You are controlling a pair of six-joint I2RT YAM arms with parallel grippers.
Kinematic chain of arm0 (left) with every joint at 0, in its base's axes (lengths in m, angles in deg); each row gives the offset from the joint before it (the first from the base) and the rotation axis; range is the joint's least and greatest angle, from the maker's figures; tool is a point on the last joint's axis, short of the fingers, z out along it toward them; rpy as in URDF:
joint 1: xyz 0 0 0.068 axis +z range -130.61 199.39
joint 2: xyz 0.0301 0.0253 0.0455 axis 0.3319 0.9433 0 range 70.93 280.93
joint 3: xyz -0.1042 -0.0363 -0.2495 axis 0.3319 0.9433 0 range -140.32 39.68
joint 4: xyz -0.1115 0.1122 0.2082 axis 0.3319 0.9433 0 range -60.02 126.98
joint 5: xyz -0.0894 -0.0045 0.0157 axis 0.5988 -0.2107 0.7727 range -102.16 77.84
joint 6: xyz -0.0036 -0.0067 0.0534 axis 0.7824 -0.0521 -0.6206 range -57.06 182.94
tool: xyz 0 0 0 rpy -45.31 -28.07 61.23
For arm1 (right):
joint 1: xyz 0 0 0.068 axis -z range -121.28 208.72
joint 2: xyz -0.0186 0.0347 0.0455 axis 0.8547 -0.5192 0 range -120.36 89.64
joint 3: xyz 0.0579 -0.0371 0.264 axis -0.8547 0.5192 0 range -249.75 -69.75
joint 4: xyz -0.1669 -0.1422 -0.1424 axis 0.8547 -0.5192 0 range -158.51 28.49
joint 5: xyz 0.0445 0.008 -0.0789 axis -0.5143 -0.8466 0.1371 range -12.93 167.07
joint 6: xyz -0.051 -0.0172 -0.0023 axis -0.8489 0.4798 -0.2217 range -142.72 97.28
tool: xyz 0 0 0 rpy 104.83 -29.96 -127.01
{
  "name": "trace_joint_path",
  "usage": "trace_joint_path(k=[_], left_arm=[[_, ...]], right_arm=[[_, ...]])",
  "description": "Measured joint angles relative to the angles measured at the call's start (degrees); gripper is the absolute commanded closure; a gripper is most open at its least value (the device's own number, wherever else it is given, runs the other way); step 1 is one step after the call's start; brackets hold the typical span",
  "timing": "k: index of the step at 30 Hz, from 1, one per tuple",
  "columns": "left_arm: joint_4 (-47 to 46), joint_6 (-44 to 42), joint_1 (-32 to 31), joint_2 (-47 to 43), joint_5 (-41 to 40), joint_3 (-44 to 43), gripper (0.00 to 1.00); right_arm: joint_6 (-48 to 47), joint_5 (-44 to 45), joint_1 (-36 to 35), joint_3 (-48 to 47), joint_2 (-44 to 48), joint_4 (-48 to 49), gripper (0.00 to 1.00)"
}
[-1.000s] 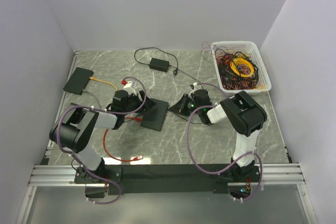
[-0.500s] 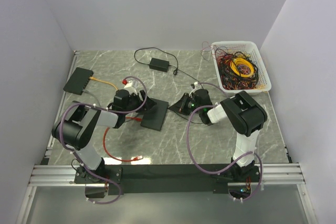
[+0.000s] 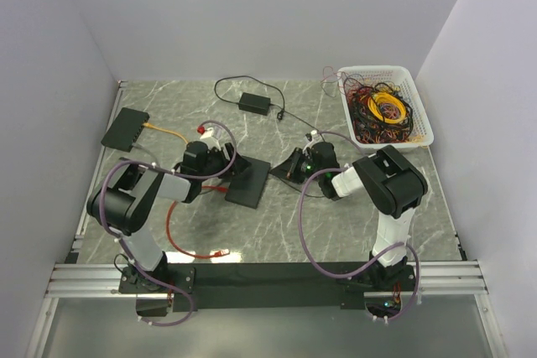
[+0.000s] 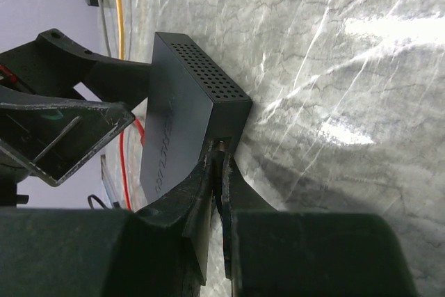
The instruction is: Insert the plug into the switch port
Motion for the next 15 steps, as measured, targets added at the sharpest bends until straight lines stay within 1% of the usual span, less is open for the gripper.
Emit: trace_joint_path(k=[4,11,15], left_arm=[[-0.1,-0.6,0.3,0.2,0.8,-0.2,0.32],[-0.1,-2.8,1.1,0.8,2.6,-1.0,0.3],[0.1,-4.7,1.5,1.4,4.5,-2.0,0.24]], right_arm=[[0.8,-1.0,0.4,0.0,-1.5,2.4,1.0],[2.7,-3.4,1.0,0.0,-5.8,9.8,1.0],[2.8,-4.5,1.2,-0.1,-7.1,11.8,1.0]])
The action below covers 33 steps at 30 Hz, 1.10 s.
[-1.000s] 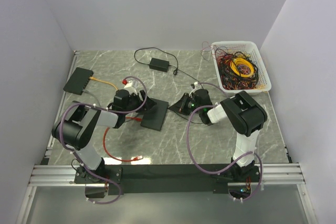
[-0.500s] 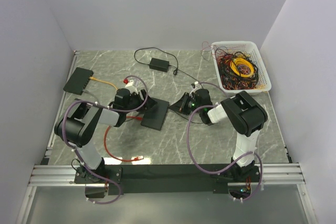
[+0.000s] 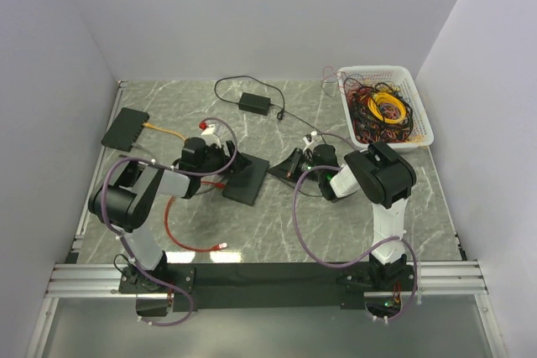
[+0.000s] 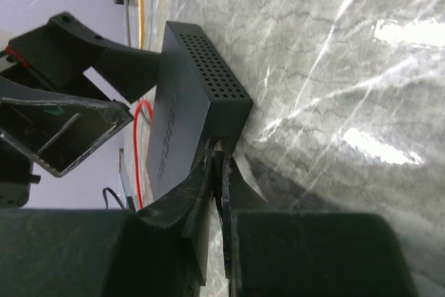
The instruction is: Insert the plug into the switch port
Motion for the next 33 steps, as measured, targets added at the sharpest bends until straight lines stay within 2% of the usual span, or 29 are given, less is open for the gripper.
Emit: trace_joint_path(k=[4,9,17,22,26,33], left_arm=[[0.5,-1.9,0.1,1.5,1.3,-2.2,0.21],[-0.8,-3.1,0.3,4.3,2.7,-4.6,0.24],[-8.5,-2.4,1.1,8.8,6.1,-4.9,0.27],[-11.8,-0.3,1.2,10.3,7.3,-4.9,0.27],[-14.1,2.0,1.8,11.5,8.3,-4.8,0.26],[-21.7,5.1,2.6,13.0,8.5,-1.9,0.25]], right_arm=[[-0.6,-0.3,0.0,-0.4,-0.5,0.6,1.0],[-1.8,-0.2,0.0,-0.4,-0.5,0.6,1.0],[-2.0,0.3,0.0,-0.2,-0.5,1.1,1.0],[-1.3,1.6,-0.3,1.4,-1.0,4.7,1.0],[-0.7,4.4,-1.5,2.8,-2.3,9.3,1.0],[-2.7,12.1,-6.1,4.1,-1.8,11.4,1.0]])
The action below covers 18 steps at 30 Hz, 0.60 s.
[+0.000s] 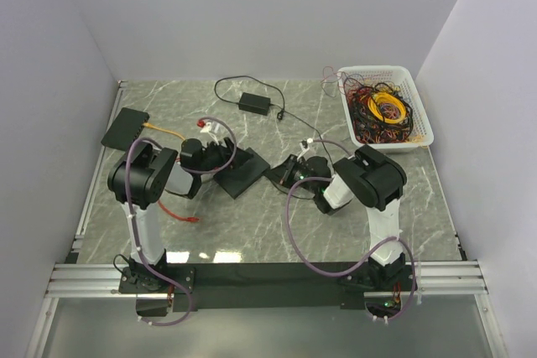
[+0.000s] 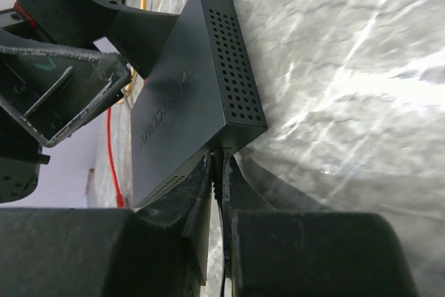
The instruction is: Insert the plug into the switch port
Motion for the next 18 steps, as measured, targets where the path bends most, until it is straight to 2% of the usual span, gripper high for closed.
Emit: trace_joint_path(k=[13,18], left_arm=[[-18.3,7.1,0.0,7.0,-1.7,3.6,0.24],[-21.9,10.2,-0.3,8.2,-3.8,4.8,0.24]], right_arm=[[-2.0,9.7,-4.1,2.2,0.2,4.0,1.0],[-3.5,13.8,-5.6,2.6,0.2,4.9,1.0]])
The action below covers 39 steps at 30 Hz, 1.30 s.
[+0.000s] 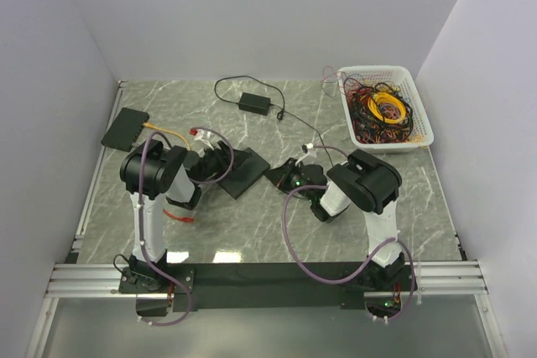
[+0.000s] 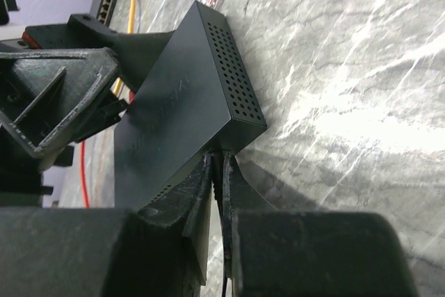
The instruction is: Insert the plug into the switch port
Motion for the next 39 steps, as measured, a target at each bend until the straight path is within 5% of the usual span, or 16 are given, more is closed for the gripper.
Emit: trace_joint_path(k=[8,13,24,30,39], left_arm=[[-2.0,1.7,-0.8,0.6,-2.9,0.4,0.24],[-0.3,0.7,-1.9,-0.6,-5.1,0.4,0.24],[19.4,-4.8,-4.1,-8.1,-7.3,-3.5,0.23],[24.5,-5.1,-5.7,-9.4,-5.7,-4.9,0.23],[31.3,-5.2,-6.9,-10.5,-3.8,-7.4,0.23]], right_arm=[[-2.0,3.6,-0.8,0.0,0.1,0.2,1.0],[-3.8,4.8,-0.9,0.0,1.6,-2.1,0.79],[-7.1,7.2,-1.7,0.5,6.1,-8.8,0.57],[-8.6,8.4,-2.6,2.0,9.3,-11.0,0.37],[-11.1,10.8,-2.6,2.8,13.9,-17.5,0.33]])
